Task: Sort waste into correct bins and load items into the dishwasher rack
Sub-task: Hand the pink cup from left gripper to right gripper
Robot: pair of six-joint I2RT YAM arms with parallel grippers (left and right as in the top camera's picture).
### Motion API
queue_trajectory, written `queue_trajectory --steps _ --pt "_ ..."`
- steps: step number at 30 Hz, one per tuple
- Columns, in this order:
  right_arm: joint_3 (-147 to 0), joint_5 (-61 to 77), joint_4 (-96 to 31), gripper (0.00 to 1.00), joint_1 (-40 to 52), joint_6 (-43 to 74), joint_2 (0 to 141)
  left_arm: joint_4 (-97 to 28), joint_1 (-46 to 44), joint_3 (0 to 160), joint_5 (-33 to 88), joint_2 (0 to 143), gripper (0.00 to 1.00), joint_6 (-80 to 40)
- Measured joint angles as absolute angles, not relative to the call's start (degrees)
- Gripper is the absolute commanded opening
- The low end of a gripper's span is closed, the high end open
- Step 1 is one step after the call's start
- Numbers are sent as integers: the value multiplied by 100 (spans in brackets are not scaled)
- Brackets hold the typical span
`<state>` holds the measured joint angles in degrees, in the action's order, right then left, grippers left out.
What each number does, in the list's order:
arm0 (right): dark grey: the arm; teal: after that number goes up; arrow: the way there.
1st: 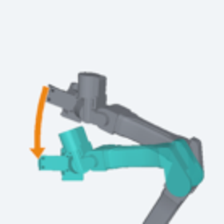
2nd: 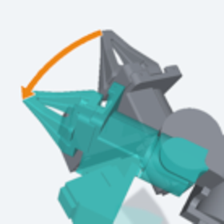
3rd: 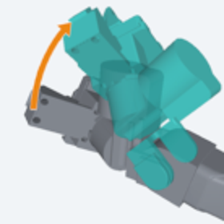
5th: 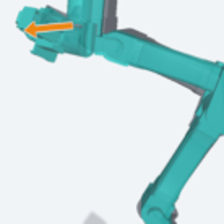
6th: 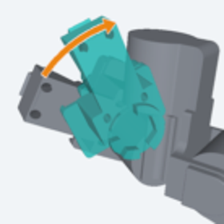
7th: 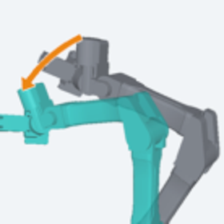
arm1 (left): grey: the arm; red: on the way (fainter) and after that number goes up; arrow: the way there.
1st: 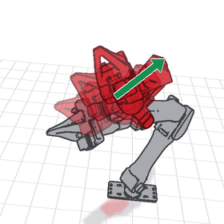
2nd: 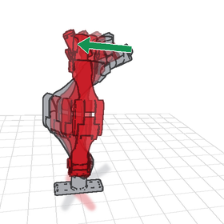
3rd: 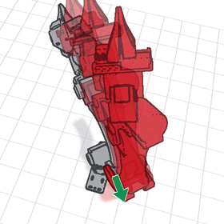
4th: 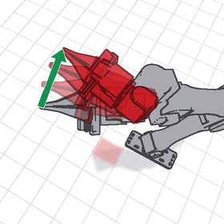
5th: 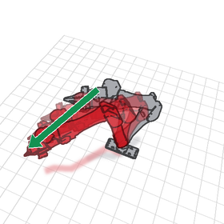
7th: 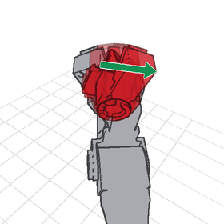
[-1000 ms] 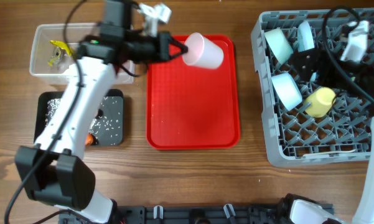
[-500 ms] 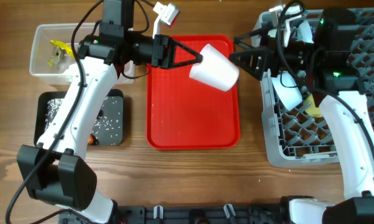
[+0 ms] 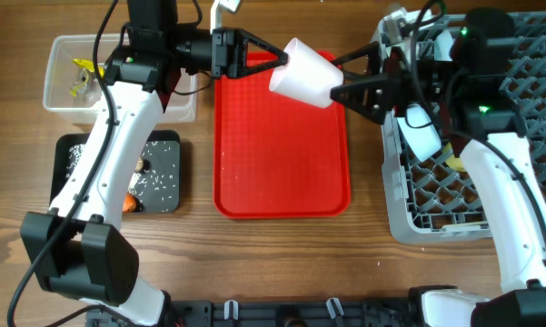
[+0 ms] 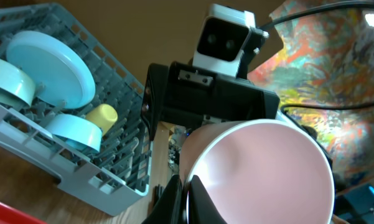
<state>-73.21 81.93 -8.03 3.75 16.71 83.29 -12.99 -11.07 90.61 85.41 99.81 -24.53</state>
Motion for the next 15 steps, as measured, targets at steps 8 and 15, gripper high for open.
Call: queue_trajectory --steps 8,15 --pt "-7321 8007 -622 76 676 1815 8488 -1260 -1096 9061 8490 9985 4 -2823" --pt "-7321 8034 -377 58 676 1951 8488 -1258 -1074 9061 8385 9990 4 -2849"
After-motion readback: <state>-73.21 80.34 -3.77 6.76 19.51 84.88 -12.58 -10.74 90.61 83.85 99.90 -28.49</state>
